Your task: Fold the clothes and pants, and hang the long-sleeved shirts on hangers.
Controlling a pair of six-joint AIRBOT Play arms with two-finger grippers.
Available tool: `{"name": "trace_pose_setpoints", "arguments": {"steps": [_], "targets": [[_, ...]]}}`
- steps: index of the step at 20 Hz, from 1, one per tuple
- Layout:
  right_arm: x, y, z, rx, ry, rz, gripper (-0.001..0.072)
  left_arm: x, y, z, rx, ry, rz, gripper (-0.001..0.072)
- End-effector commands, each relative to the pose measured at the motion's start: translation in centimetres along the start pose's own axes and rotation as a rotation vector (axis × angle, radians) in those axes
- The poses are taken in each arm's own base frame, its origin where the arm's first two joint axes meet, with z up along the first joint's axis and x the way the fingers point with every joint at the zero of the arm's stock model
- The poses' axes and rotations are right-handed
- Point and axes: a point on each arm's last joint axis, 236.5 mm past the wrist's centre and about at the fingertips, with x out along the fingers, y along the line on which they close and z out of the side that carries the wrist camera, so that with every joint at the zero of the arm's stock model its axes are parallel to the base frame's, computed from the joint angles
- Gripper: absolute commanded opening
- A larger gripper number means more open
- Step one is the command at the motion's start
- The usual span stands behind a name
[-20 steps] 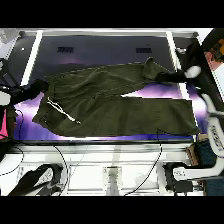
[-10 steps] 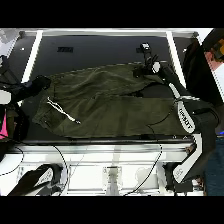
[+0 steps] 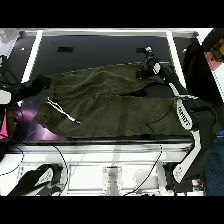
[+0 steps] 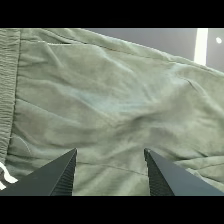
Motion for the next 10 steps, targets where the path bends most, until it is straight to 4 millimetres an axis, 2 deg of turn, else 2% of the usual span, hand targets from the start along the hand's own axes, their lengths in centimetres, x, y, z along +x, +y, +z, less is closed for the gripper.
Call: {"name": "trace_pose_setpoints", "arguments": {"steps": [1,3,5,6,7,9,10], "targets": [[0.4,-0.4,0.3,-0.004,-0.019,-0.02,0.0487,0.0,-0.1,0.1,-0.004,-0.001,-0.005,0.0482],[0.8,-1.7,-0.4,-0.013,0.001,-0.056,0.0489,0.0,-0.1,0.1,-0.004,-0.001,-0.005,0.0482],[1.2,-1.9,-0.9,0.016,0.013,-0.06,0.059,0.0,-0.1,0.1,-0.004,-0.002,-0.005,0.0482],[1.3,-1.8,-0.9,0.023,0.011,-0.058,0.06,0.0,-0.1,0.1,-0.004,-0.002,-0.005,0.0481],[1.5,-1.5,-0.7,0.024,0.004,-0.057,0.0652,0.0,-0.1,0.1,-0.004,-0.002,-0.005,0.0481],[1.5,-1.3,-0.1,0.019,-0.02,-0.057,0.0664,0.0,-0.1,0.1,-0.004,-0.001,-0.005,0.0481],[1.5,-1.3,0.1,0.02,-0.032,-0.058,0.0646,0.0,-0.1,0.1,-0.004,-0.002,-0.005,0.0481]]}}
